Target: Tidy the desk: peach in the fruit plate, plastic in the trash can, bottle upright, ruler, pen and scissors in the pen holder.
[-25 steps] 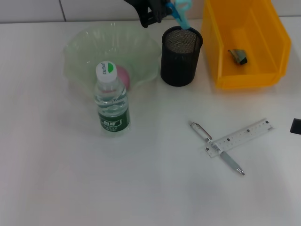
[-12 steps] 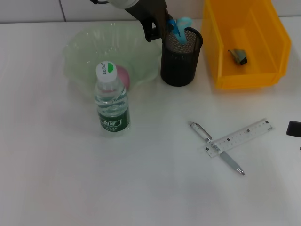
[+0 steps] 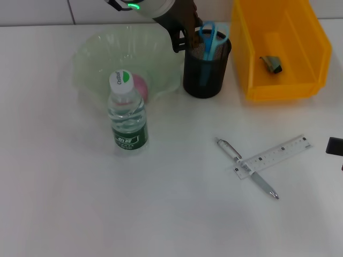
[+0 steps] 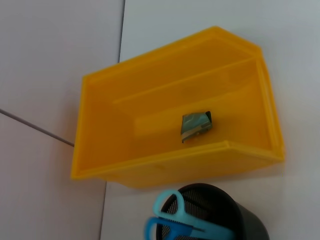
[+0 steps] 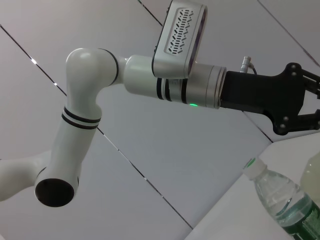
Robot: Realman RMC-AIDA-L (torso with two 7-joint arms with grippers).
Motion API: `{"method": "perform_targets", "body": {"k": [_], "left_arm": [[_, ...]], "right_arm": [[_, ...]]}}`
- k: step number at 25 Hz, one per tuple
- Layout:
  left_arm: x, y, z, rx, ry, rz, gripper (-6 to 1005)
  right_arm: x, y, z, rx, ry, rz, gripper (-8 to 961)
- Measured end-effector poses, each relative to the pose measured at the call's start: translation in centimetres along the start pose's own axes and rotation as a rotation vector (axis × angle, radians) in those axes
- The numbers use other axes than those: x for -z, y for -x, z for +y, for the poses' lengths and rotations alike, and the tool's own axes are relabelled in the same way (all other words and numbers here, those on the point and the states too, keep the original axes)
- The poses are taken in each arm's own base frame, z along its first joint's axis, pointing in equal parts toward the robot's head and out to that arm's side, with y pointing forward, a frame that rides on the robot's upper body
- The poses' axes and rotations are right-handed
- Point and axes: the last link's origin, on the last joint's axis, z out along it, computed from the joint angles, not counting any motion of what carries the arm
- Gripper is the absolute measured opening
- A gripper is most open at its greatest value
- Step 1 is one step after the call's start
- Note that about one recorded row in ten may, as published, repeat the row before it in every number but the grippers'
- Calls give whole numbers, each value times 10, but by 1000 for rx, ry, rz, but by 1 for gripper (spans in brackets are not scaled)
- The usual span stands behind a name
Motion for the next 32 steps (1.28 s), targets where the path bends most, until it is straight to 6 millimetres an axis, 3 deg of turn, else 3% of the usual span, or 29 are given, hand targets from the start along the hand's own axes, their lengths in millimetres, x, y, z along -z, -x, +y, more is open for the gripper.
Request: {"method": "perform_targets", "body": {"k": [4,11,13,14,17,19,21,22,23,25,28,29,30,31,32], "left_arm": [[0,-2,0,6,-1,6,179],[16,-10,-4,45,-29,122,454],[45,-14,0,65,-9,346,539],[45,-14,0,65,-9,346,581],[90,-1,17,69,70,718,667],[102,14,26,84,122,868,711],[102,14,26,84,122,868,755],[106,25,32,98,143,937,777],[105,69,58,165,189,1129,777],[103,79,66,180,195,1158,778],[103,79,66,180,195,1158,778],[88,110,106,263,260,1196,778],[78,118,127,301,319,1173,778],[59,127,165,359,429,1123,779],[59,127,165,359,429,1123,779]], "right_arm": [[0,0,0,-1,1,0,659],[1,1,0,3,-3,-9,659],[2,1,1,5,-4,-14,659],[2,1,1,7,-5,-16,659],[3,3,1,16,-8,-25,659],[5,4,1,27,-14,-36,658],[6,6,1,44,-22,-49,658],[8,6,1,56,-28,-59,658],[9,8,1,70,-35,-71,658],[13,10,1,93,-54,-96,658],[20,16,2,113,-80,-106,658],[23,19,2,111,-90,-97,658],[28,30,4,110,-118,-69,658],[29,38,6,106,-137,-46,658],[30,46,7,103,-154,-23,658]]}}
